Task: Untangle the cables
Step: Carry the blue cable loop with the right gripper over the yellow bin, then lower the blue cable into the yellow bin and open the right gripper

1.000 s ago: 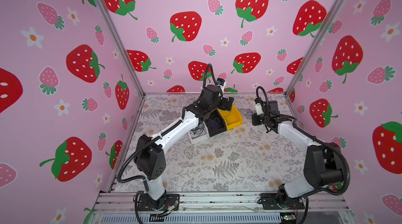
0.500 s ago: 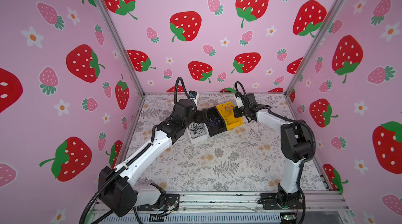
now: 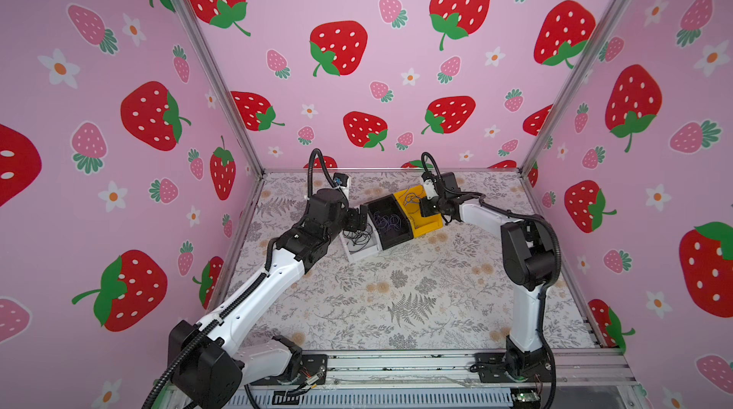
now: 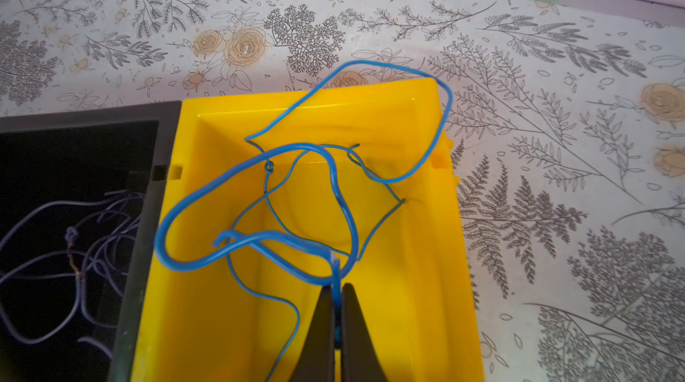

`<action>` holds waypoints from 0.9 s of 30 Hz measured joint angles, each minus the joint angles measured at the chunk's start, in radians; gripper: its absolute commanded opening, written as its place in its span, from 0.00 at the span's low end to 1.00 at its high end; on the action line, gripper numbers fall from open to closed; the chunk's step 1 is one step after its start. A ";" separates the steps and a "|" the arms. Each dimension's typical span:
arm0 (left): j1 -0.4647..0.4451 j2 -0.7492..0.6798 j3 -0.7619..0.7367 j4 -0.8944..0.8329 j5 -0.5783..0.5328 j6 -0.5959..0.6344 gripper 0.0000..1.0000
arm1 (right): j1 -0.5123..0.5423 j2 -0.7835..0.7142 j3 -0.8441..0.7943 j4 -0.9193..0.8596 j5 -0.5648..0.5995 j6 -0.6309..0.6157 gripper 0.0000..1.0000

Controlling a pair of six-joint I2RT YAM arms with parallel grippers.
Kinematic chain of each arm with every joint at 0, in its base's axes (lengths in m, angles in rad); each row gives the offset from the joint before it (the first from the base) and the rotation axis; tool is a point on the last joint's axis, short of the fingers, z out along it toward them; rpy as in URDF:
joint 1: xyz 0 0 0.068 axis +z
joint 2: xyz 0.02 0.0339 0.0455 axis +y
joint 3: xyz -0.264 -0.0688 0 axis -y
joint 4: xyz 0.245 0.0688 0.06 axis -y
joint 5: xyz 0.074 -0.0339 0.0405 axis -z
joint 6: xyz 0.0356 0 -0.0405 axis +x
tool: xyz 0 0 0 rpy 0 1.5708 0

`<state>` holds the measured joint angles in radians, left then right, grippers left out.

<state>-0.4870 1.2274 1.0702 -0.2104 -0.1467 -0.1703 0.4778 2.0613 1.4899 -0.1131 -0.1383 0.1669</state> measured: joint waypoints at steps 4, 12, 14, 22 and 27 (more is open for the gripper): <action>0.001 0.000 0.000 -0.005 0.000 -0.010 0.93 | 0.013 0.042 0.029 0.001 0.017 0.013 0.14; 0.005 0.000 0.000 -0.047 0.000 -0.018 0.93 | 0.024 0.053 0.030 -0.018 0.045 0.012 0.51; 0.006 0.000 0.000 -0.051 0.000 -0.018 0.93 | 0.024 0.037 0.030 -0.024 0.053 0.012 0.54; 0.008 0.000 0.000 -0.057 0.000 -0.018 0.93 | 0.022 -0.020 0.119 -0.021 0.048 0.109 0.52; 0.008 0.000 0.000 -0.058 0.000 -0.019 0.93 | 0.022 0.023 0.185 0.002 0.042 0.224 0.49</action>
<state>-0.4793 1.2274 1.0702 -0.2687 -0.1463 -0.1890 0.4999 2.0838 1.6749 -0.1108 -0.0959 0.3904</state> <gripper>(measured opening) 0.934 0.513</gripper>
